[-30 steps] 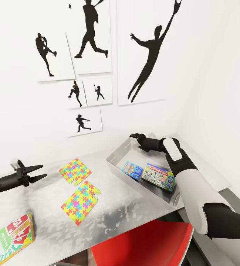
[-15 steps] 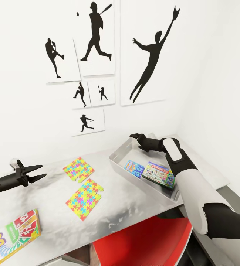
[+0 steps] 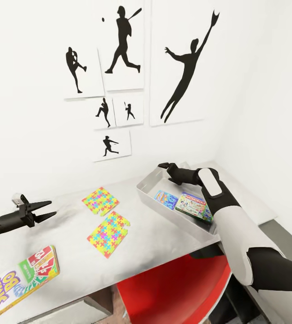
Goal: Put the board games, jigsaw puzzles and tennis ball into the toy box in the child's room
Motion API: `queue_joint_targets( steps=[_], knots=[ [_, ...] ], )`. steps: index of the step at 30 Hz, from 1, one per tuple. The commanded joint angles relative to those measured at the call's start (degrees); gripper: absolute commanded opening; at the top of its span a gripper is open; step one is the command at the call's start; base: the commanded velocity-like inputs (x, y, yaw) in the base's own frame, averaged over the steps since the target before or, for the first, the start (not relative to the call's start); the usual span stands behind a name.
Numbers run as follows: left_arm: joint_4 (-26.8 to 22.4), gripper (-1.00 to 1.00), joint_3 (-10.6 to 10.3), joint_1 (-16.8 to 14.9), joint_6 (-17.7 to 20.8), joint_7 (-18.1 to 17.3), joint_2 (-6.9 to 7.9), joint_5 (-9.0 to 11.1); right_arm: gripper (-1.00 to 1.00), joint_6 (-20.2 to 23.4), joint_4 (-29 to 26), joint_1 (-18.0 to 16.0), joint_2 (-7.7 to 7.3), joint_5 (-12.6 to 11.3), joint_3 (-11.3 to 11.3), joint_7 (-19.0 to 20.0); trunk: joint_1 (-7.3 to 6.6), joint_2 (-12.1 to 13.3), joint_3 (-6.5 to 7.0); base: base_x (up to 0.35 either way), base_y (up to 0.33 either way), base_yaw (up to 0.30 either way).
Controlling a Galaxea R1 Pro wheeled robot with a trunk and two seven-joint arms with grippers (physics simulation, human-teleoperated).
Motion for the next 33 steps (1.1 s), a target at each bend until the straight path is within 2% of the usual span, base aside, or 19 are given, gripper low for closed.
queue_joint_targets(
  steps=[1,13,24,33],
  knots=[
    [0.01,1.00,-0.02,-0.04,0.61,-0.22,0.02,-0.02,1.00,0.18,-0.03,-0.05,0.01,-0.46,-0.08,-0.43,0.01,-0.11,-0.11,-0.208,0.102,0.000],
    [0.00,1.00,-0.02,-0.04,0.61,-0.22,0.02,-0.02,1.00,0.10,-0.05,-0.05,0.08,-0.42,-0.08,-0.47,0.01,-0.11,0.27,-0.141,0.037,0.000],
    [0.01,1.00,-0.02,-0.04,0.61,-0.22,0.02,-0.02,1.00,0.09,-0.09,-0.05,0.08,-0.37,-0.04,-0.51,0.01,-0.11,1.28,-0.148,0.179,0.000],
    [0.01,1.00,-0.02,-0.04,0.61,-0.22,0.02,-0.02,1.00,0.09,-0.09,-0.05,0.11,-0.37,0.01,-0.52,0.01,-0.11,2.14,-0.018,-0.061,0.017]
  ],
)
